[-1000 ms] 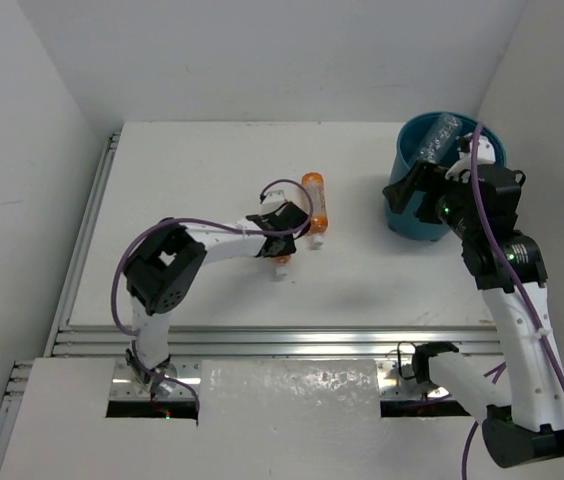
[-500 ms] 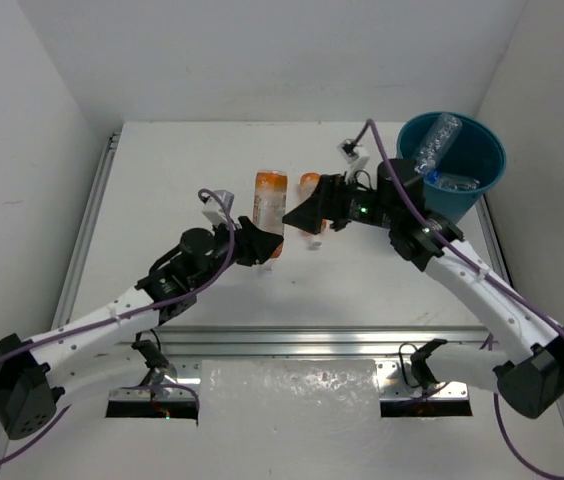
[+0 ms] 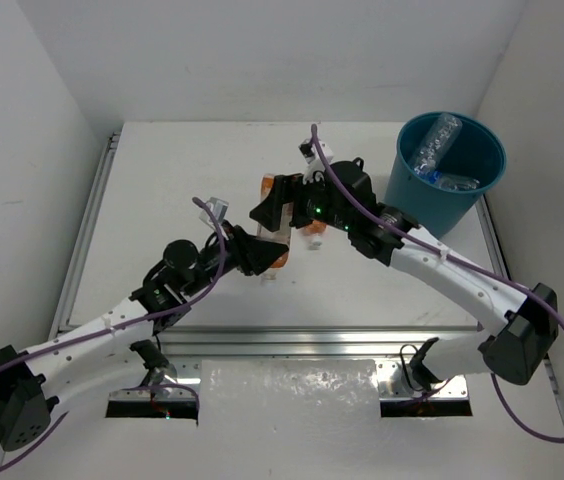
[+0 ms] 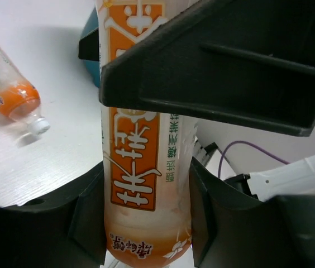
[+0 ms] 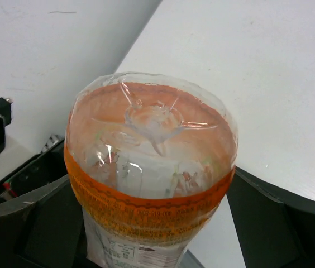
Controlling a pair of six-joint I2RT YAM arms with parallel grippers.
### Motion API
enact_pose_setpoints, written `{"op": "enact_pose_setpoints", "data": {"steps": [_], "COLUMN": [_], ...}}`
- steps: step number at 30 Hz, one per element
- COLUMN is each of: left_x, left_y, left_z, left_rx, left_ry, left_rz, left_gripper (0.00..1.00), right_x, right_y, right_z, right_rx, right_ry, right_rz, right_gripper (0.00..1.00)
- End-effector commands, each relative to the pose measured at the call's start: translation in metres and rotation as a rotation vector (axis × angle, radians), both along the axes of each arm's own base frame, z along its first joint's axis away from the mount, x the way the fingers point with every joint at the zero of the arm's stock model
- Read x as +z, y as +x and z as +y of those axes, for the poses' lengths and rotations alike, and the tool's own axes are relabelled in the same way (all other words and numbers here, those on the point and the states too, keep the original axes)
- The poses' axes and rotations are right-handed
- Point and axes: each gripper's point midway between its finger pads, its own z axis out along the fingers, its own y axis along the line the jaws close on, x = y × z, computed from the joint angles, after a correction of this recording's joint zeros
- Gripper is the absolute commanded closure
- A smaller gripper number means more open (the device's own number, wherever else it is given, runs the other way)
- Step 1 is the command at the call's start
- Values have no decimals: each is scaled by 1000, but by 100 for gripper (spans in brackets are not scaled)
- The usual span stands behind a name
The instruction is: Put the plastic bottles in the bin
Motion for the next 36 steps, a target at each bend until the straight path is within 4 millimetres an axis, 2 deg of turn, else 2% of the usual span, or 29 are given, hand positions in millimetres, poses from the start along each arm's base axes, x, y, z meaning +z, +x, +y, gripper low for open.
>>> {"op": "enact_pose_setpoints", "data": {"steps": [1,3,6,8,10,12,13,14,16,17,21,23,24,25,27,28,29,30,31,32,33,34,35,36], "left_x": [41,37,38,41,39,43,44,44,45,41,37,41,40,34,36,25,31,10,14,8,-14,-11,-16,-21], "left_y": [-12,-3,1,-4,-14,-21,-26,-26,-25,-24,-18,-15,-10,-8,4,8,14,25,30,34,37,38,38,37], "left_z": [0,8,11,6,-5,-11,-13,-12,-6,-4,5,7,10,12,20,24,29,46,57,67,90,98,102,108], "left_rx": [-39,31,64,23,-69,-124,-147,-145,-113,-101,-48,-28,5,20,100,130,176,282,353,419,532,571,591,609], "left_ry": [-84,-62,-57,-70,-72,-89,-98,-100,-100,-81,-23,-7,4,26,41,86,94,172,193,210,303,313,331,354], "left_rz": [-103,-74,-68,-86,-101,-126,-136,-136,-145,-128,-121,-123,-114,-88,-68,-23,-10,63,97,155,223,234,244,252], "left_gripper": [100,100,100,100,100,100,100,100,100,100,98,86,73,40,12,1,0,0,0,0,0,0,0,0], "right_x": [18,12,2,4,7,6,10,12,14,19,23,30,31,33,38,42,47,61,68,84,93,100,116,127], "right_y": [23,31,32,32,29,28,31,33,31,29,28,26,25,24,31,34,44,48,56,73,83,91,107,113], "right_z": [-12,-26,-29,-19,2,14,22,25,27,25,9,3,3,1,-11,-16,-29,-41,-53,-84,-103,-123,-165,-189], "right_rx": [-147,-242,-264,-221,-128,-64,-44,-28,-7,-11,-59,-69,-68,-68,-125,-150,-212,-248,-291,-391,-449,-503,-625,-696], "right_ry": [-30,-64,-110,-100,-70,-73,-72,-72,-71,-61,-59,-52,-55,-57,-79,-86,-101,-110,-125,-162,-181,-199,-241,-266], "right_rz": [-53,-44,-20,-22,-22,-16,-20,-24,-32,-42,-98,-121,-127,-131,-160,-171,-185,-209,-223,-258,-269,-276,-305,-328], "right_gripper": [2,1,1,1,1,3,8,41,88,100,100,100,100,100,100,100,100,100,100,100,100,100,100,100]}}
